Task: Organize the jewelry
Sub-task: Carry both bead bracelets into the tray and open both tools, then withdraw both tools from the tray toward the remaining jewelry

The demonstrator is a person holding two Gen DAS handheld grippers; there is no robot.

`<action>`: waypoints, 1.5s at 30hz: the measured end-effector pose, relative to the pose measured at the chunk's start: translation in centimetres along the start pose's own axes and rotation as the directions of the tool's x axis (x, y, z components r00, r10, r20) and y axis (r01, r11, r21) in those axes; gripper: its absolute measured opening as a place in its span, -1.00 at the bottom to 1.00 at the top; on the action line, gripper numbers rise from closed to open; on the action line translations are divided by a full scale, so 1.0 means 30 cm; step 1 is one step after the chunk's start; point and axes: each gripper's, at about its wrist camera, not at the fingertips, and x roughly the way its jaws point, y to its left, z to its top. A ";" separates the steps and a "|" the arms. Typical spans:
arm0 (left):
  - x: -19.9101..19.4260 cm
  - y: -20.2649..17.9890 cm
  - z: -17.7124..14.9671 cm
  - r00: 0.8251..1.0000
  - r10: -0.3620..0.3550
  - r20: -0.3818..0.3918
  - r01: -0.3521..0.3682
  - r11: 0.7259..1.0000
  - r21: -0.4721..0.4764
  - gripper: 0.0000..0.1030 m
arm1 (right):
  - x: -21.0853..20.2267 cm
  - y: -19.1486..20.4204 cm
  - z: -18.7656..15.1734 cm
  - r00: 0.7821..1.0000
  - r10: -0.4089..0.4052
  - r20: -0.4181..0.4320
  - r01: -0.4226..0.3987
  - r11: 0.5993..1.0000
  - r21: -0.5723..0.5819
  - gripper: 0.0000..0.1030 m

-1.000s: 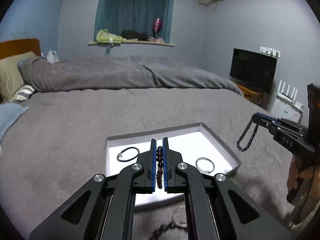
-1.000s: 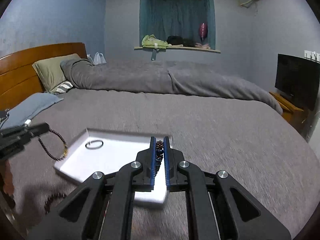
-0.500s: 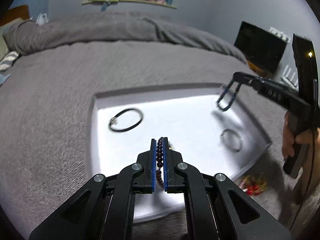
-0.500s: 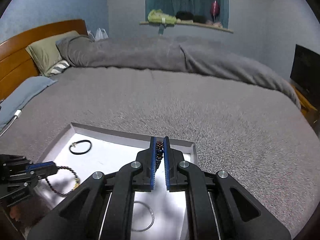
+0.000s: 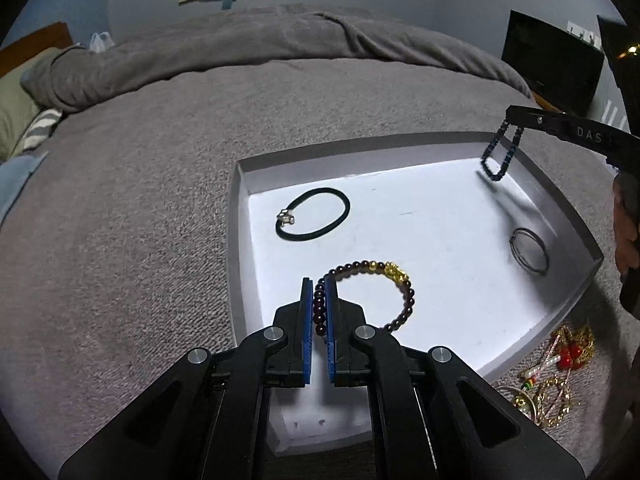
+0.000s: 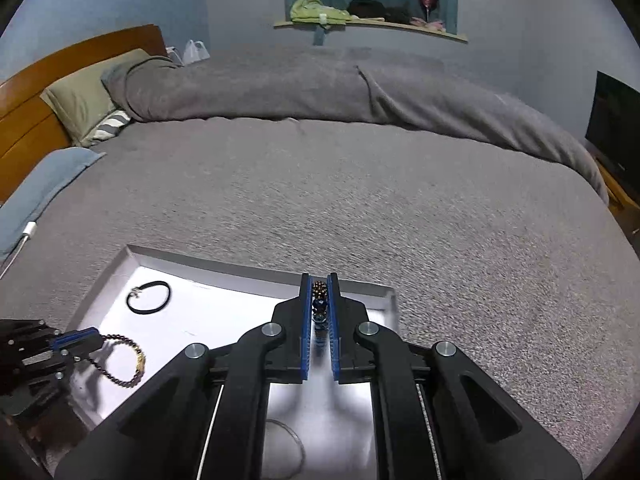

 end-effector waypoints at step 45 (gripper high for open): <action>-0.190 -0.082 -0.013 0.988 -0.028 0.155 0.027 1.000 0.012 0.38 | -0.318 0.007 -0.153 0.992 -0.110 0.054 0.107 0.993 0.052 0.56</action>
